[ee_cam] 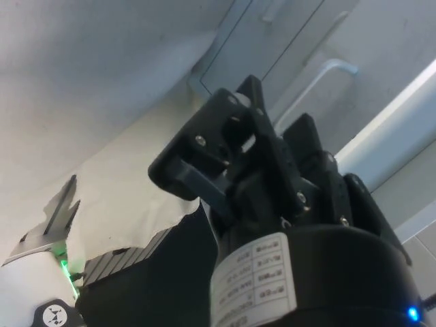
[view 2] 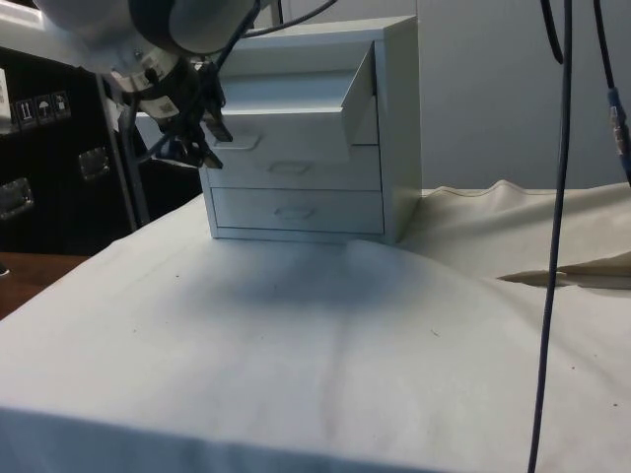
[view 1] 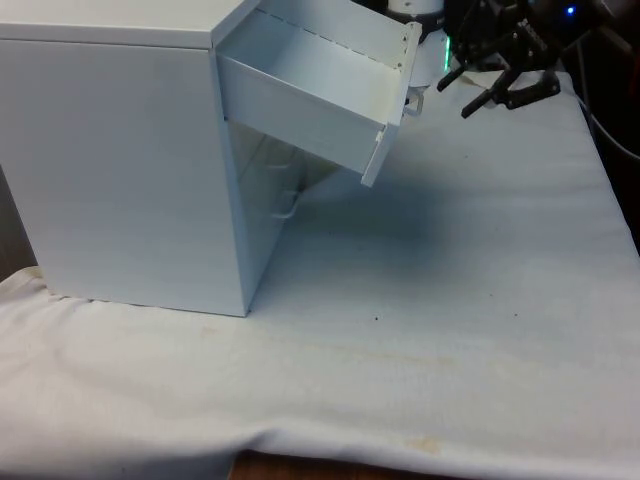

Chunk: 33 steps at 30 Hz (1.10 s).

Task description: Open the drawer, then close it.

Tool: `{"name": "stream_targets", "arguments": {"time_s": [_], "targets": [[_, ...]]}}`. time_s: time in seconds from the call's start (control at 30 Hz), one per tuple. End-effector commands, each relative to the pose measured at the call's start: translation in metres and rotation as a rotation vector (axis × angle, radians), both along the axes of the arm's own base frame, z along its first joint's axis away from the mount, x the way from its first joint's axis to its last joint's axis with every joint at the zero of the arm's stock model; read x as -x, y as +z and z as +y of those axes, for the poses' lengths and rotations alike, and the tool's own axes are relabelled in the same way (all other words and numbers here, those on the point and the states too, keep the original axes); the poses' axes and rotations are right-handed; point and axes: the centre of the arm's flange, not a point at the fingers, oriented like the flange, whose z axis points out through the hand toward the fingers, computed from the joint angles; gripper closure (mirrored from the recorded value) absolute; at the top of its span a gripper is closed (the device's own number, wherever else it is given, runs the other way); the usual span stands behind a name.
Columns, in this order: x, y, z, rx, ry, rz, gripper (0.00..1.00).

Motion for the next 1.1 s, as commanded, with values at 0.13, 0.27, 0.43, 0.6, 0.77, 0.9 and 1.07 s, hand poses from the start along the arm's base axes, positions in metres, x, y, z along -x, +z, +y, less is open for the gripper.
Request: {"name": "stream_targets", "arguments": {"time_s": [0.13,0.27,0.43,0.6,0.77,0.9,1.07], "targets": [[0.000,0.001,0.000,-0.001,0.000,-0.002,0.87],[0.000,0.000,-0.001,0.001,-0.002,0.000,1.00],[-0.003,-0.003,-0.024,-0.001,-0.012,0.004,1.00],[-0.005,-0.005,-0.039,0.000,-0.019,0.005,1.00],[-0.006,-0.005,-0.051,0.000,-0.028,0.003,1.00],[-0.006,-0.001,-0.053,0.002,-0.035,-0.001,1.00],[-0.007,0.007,-0.057,0.003,-0.041,-0.006,1.00]]}}
